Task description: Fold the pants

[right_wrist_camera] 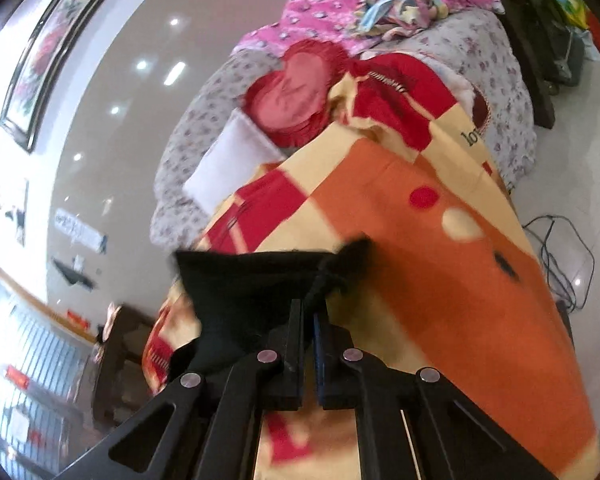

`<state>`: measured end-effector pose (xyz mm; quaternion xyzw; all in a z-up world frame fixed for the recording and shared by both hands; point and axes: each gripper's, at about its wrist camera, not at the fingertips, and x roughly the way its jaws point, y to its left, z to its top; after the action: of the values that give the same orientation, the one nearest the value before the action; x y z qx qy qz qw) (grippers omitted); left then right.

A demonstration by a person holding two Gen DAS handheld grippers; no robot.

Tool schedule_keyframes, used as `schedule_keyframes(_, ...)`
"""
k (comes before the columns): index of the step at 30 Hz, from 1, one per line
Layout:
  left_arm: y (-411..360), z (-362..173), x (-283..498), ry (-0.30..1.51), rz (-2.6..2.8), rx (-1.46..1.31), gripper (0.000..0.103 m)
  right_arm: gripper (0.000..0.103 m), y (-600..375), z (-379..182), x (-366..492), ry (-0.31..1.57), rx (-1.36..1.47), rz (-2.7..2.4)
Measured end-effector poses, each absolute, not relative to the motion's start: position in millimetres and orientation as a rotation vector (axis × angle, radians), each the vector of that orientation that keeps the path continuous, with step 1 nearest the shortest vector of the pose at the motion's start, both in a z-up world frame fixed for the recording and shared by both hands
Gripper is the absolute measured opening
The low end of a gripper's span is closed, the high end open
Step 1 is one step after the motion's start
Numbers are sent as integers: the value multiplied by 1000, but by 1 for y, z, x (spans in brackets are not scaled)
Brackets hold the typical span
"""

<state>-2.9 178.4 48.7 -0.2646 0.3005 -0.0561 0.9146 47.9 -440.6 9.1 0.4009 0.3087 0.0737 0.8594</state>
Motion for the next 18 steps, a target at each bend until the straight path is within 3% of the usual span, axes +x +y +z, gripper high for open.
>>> schedule_keyframes(5, 221, 76, -42, 561, -89, -527, 4, 4, -419, -1, -9, 691, 878, 245)
schedule_keyframes(12, 226, 16, -37, 740, -10, -459, 6, 4, -405, -64, -34, 830, 902, 182)
schedule_keyframes(14, 231, 10, -42, 745, 10, -473, 13, 5, -406, -59, -38, 820, 855, 129)
schedule_keyframes(18, 246, 5, -46, 753, 75, -464, 18, 8, -405, -28, -36, 774, 608, -105)
